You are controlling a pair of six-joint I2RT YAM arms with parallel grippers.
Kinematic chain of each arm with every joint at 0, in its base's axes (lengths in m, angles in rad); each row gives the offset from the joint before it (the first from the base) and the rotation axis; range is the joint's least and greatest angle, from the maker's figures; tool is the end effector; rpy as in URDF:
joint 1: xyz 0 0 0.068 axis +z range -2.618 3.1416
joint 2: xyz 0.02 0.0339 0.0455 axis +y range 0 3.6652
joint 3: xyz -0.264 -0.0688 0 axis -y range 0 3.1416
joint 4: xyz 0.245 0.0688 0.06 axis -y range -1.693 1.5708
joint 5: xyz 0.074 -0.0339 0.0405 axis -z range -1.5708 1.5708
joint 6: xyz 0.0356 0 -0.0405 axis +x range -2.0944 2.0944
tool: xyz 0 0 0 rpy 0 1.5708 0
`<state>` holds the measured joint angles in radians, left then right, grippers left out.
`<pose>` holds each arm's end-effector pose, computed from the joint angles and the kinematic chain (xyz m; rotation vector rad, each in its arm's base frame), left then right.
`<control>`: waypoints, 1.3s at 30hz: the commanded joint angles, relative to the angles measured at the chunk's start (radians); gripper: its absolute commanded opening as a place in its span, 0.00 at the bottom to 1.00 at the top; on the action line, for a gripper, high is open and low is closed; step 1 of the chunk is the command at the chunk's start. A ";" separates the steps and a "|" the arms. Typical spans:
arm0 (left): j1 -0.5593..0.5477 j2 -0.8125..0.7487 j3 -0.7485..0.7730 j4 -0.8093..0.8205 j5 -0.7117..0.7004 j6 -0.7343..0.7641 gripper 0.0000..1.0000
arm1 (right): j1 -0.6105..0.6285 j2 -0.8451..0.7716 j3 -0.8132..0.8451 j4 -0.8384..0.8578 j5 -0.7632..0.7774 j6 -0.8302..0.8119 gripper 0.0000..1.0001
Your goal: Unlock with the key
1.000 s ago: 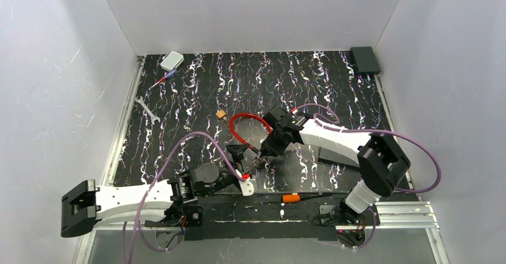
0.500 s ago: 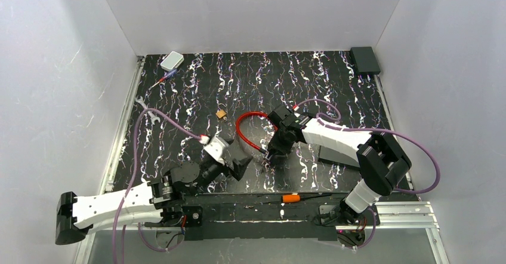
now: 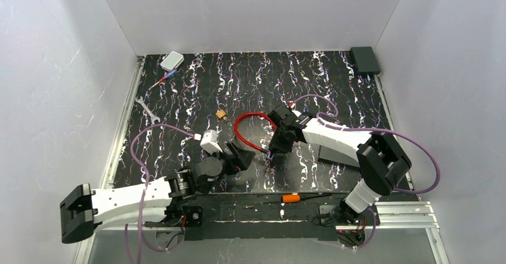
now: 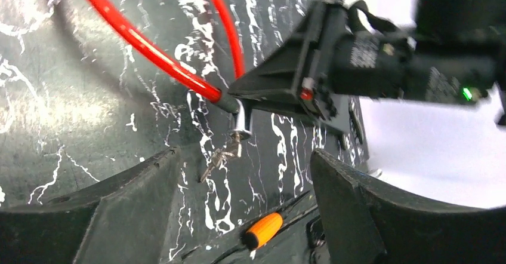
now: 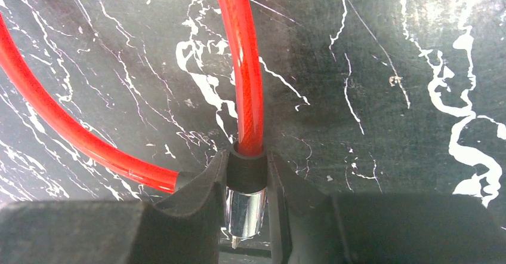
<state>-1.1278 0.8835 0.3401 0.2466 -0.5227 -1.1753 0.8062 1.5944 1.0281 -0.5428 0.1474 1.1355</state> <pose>0.0990 -0.1672 0.2116 -0.4306 1.9336 -1.1017 0.2210 0.2229 0.1988 0.4945 2.6867 0.4160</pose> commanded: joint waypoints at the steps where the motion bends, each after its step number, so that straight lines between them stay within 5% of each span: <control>1: 0.092 0.071 0.027 0.015 0.096 -0.175 0.74 | -0.001 -0.056 -0.016 0.072 -0.007 -0.034 0.01; 12: 0.146 0.237 0.001 0.191 0.116 -0.222 0.56 | -0.001 -0.067 -0.051 0.147 -0.086 -0.066 0.01; 30: 0.171 0.474 0.025 0.407 0.196 -0.264 0.49 | -0.001 -0.098 -0.069 0.201 -0.141 -0.075 0.01; 35: 0.172 0.507 0.029 0.435 0.181 -0.264 0.38 | 0.000 -0.108 -0.072 0.205 -0.141 -0.079 0.01; 39: 0.179 0.522 0.042 0.444 0.177 -0.257 0.19 | -0.001 -0.114 -0.074 0.208 -0.141 -0.082 0.01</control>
<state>-0.9592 1.3888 0.3503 0.6810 -0.3213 -1.4467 0.8059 1.5434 0.9509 -0.3927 0.0287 1.0636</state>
